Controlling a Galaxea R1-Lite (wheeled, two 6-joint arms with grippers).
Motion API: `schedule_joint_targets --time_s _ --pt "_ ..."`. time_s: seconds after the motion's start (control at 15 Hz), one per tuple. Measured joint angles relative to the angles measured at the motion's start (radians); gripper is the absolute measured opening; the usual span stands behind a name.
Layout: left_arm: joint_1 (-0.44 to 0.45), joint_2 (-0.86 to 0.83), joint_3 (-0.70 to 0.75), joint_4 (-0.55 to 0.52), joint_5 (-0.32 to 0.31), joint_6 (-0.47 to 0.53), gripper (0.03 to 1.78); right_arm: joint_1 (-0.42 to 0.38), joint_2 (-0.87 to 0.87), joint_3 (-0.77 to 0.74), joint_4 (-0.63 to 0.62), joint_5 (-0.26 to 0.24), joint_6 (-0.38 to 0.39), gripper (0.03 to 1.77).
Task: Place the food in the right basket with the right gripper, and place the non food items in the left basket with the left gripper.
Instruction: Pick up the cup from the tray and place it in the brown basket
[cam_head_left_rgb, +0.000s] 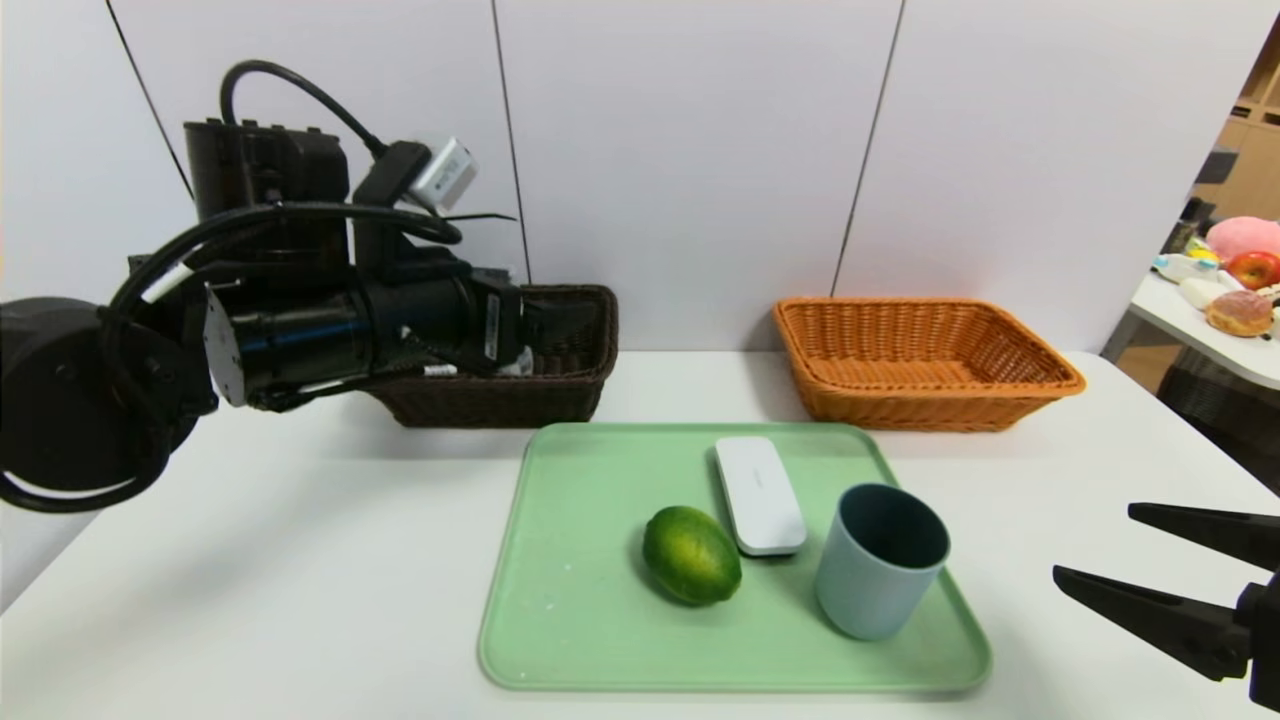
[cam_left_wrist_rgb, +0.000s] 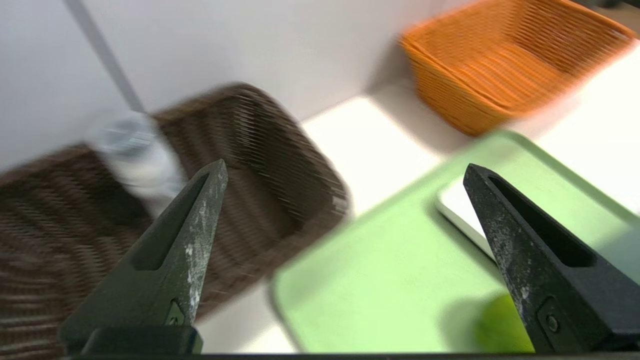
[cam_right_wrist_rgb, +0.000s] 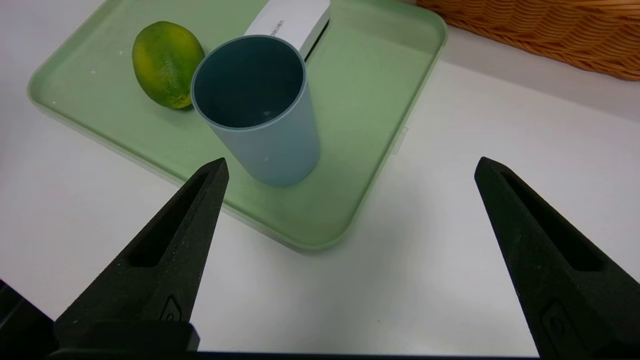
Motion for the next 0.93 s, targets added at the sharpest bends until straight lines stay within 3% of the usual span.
schedule_joint_targets --time_s 0.27,0.6,0.73,0.93 --pt "-0.153 -0.023 0.105 -0.025 0.001 -0.009 1.69 -0.009 -0.005 -0.004 0.0 -0.001 0.0 1.7" --pt "-0.324 -0.008 0.167 -0.14 -0.009 -0.003 1.69 -0.019 -0.006 -0.004 0.0 -0.001 -0.002 1.7" --pt "-0.367 0.001 0.177 -0.143 -0.066 -0.003 1.69 -0.023 -0.007 0.0 0.0 -0.002 -0.001 1.7" --pt "-0.386 0.02 0.189 -0.151 -0.199 -0.001 1.69 -0.025 -0.008 0.001 0.0 -0.004 -0.001 1.7"
